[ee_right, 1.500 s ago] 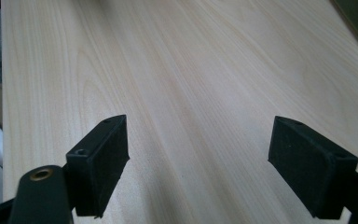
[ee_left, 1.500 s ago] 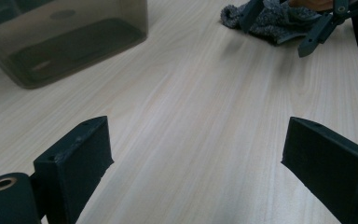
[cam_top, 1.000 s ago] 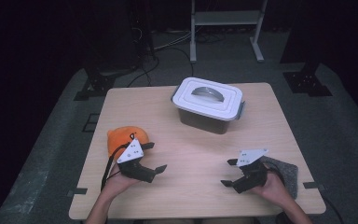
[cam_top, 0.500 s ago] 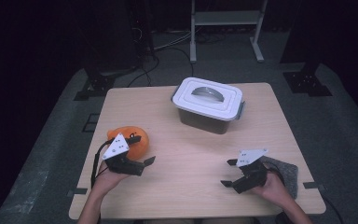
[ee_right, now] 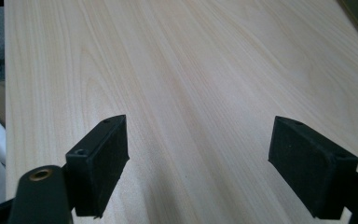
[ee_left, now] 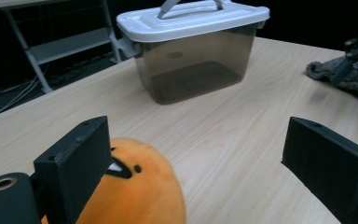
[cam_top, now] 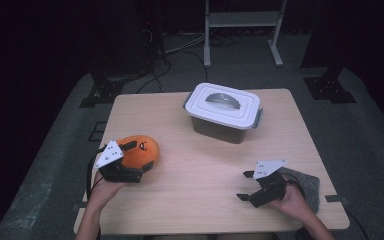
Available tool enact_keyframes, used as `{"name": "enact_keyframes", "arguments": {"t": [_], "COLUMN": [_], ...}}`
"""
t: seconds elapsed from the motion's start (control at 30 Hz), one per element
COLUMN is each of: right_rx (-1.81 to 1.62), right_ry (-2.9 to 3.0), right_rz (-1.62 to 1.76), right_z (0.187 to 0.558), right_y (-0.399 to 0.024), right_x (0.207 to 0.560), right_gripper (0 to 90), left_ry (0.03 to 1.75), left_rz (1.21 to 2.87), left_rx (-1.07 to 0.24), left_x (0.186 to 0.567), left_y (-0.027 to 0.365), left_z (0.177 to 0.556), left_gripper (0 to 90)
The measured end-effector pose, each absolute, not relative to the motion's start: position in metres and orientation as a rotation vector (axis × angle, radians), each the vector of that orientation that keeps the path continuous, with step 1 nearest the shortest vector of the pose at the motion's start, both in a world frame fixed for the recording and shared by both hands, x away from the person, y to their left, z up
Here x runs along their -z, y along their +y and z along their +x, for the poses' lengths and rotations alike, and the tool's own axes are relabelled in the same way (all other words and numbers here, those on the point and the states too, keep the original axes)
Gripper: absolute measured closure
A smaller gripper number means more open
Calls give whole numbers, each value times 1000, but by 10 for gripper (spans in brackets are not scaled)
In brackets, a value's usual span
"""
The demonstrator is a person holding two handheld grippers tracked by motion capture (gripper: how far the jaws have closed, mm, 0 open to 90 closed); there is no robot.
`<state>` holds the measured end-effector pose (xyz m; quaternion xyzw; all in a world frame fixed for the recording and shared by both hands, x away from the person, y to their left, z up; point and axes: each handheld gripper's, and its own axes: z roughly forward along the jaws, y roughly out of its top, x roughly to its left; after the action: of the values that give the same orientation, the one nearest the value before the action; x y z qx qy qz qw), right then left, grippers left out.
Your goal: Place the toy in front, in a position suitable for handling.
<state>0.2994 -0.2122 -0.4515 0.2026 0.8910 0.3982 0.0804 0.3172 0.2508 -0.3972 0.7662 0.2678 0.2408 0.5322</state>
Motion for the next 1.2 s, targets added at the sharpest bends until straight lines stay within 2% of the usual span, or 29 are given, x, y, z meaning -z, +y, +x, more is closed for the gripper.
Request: {"name": "enact_keyframes", "arguments": {"t": [0.7, 1.03, 1.1, 1.2], "right_rx": [-1193, -1207, -1209, -1212], "right_ry": [2663, 2666, 2667, 2668], "right_rz": [601, 601, 600, 596], "right_z": [299, 301, 301, 301], "right_y": [-212, -211, -211, -210], "right_x": [451, 451, 451, 451], "right_gripper": [187, 186, 186, 186], "left_ry": [689, 690, 675, 684], "left_rz": [1808, 1840, 1851, 1864], "left_rx": [-614, -610, -610, -600], "left_x": [401, 410, 411, 412], "left_y": [273, 281, 282, 283], "left_z": [323, 339, 342, 348], "left_gripper": [76, 79, 117, 122]}}
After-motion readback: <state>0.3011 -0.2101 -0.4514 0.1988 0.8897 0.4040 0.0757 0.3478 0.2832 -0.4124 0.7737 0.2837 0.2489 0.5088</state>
